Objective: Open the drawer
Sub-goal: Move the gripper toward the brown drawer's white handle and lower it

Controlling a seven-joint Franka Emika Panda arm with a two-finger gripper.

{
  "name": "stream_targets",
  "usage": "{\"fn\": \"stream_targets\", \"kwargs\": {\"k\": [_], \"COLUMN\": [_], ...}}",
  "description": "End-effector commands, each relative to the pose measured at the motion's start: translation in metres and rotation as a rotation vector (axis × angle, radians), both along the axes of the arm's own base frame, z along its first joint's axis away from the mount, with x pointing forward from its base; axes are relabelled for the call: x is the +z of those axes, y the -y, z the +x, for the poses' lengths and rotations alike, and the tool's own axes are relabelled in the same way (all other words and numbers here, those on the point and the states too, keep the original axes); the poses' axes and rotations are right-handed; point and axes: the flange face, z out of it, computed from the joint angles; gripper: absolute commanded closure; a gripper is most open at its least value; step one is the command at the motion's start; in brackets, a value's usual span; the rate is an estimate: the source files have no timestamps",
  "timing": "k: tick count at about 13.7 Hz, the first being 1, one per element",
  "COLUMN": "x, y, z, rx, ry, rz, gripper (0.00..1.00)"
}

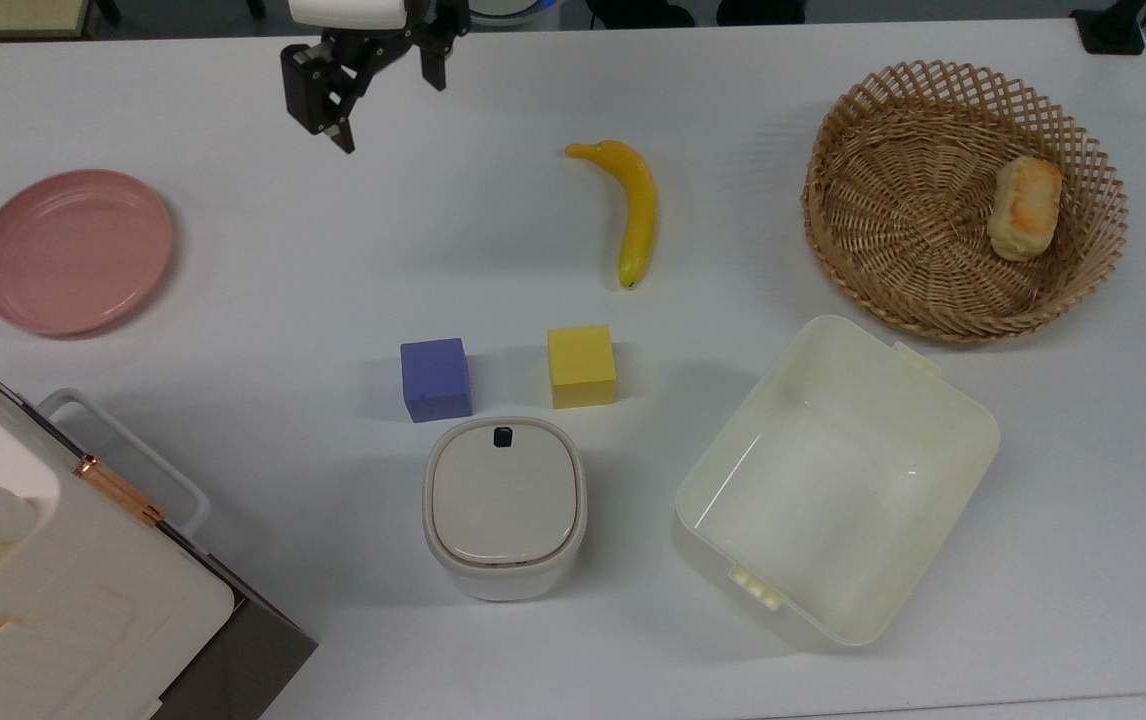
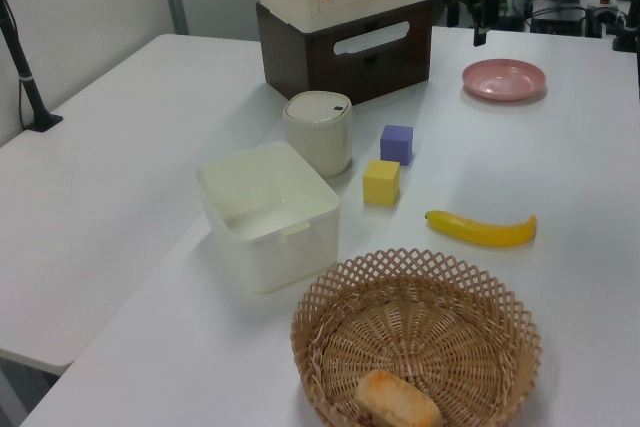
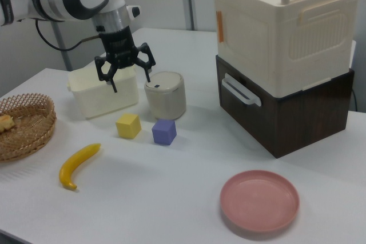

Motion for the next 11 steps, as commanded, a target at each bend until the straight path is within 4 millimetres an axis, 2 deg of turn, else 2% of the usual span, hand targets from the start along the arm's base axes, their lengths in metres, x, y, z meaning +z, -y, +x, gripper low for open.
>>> {"fn": "stream_targets", "kwargs": {"k": [1, 3, 7, 10, 11], "x": [0.004, 0.0, -0.033, -0.068, -0.075], "y": [0.011, 0.025, 0.054, 0.092, 0.1], "z": [0.016, 0.027, 0.059, 0.085, 0.089], "rx": [0.079, 0.085, 0.111, 0.139, 0.149], "ry": [0.115, 0.175, 0.259, 0.367, 0.39], "rz": [-0.072, -0.105, -0.21, -0.284, -0.303], "gripper": [0.0, 0.0, 0.0, 0.0, 0.0]}}
